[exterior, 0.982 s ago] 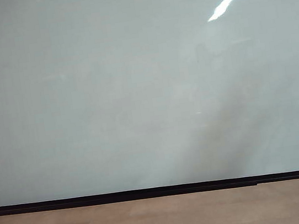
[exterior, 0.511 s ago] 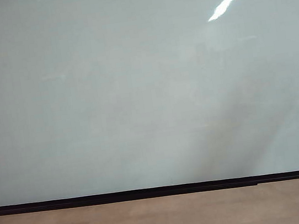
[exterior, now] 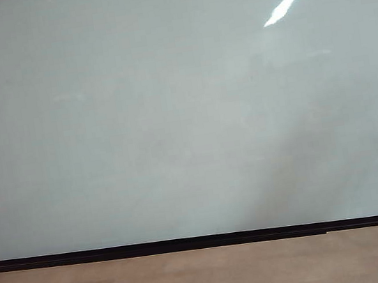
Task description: Pick up the pen on the shelf to the right of the whiteboard and draw a cross mark.
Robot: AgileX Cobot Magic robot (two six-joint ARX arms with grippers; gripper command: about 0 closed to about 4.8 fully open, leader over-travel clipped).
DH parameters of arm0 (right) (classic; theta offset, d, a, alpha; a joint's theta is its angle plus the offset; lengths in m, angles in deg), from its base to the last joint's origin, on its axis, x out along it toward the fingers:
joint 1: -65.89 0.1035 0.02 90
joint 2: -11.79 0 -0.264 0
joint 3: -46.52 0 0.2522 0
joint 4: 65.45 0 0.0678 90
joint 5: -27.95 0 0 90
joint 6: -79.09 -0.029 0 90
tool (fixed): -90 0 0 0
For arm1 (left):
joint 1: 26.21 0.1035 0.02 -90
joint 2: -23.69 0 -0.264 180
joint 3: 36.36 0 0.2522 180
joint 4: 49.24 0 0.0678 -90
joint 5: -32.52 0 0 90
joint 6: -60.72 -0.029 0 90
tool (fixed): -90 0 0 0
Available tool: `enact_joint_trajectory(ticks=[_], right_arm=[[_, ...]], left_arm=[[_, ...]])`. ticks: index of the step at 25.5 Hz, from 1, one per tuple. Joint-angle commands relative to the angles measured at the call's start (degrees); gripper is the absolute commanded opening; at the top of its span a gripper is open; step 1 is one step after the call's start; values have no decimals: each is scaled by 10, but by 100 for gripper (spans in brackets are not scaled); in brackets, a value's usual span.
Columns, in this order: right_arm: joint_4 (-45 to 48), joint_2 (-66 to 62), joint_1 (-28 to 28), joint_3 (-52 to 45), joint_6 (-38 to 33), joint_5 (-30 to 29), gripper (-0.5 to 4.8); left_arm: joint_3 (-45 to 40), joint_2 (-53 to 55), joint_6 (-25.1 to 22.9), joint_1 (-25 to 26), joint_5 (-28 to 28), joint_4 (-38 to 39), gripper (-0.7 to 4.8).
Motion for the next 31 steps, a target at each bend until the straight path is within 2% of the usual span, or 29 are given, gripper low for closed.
enact_joint_trajectory(ticks=[1, 6, 10, 13, 16, 17, 18, 22, 26, 31], right_arm=[[49, -35, 0, 5, 0, 1, 192], [54, -80, -1, 26, 3, 3, 280], [69, -127, -9, 51, 18, 11, 300], [71, -156, -21, 70, 32, 4, 374], [71, -184, -38, 85, 31, -6, 383], [80, -201, -51, 91, 32, -20, 414], [99, -214, -66, 93, 32, -37, 424], [147, -245, -104, 93, 32, -89, 434], [219, -292, -179, 93, 31, -207, 436], [299, -347, -229, 93, 19, -273, 436]], left_arm=[[2, 0, -2, 0, 2, -3, -4], [2, 0, -2, 0, 2, -3, -4], [2, 0, -2, 0, 2, -3, -5], [2, 0, -2, 0, 2, -3, -5], [2, 0, -2, 0, 2, -3, -4], [2, 0, -2, 0, 2, -3, -5], [2, 0, -2, 0, 2, -3, -5], [2, 0, -2, 0, 2, -3, -5], [2, 0, -2, 0, 2, -3, -5], [2, 0, -2, 0, 2, -3, -5]])
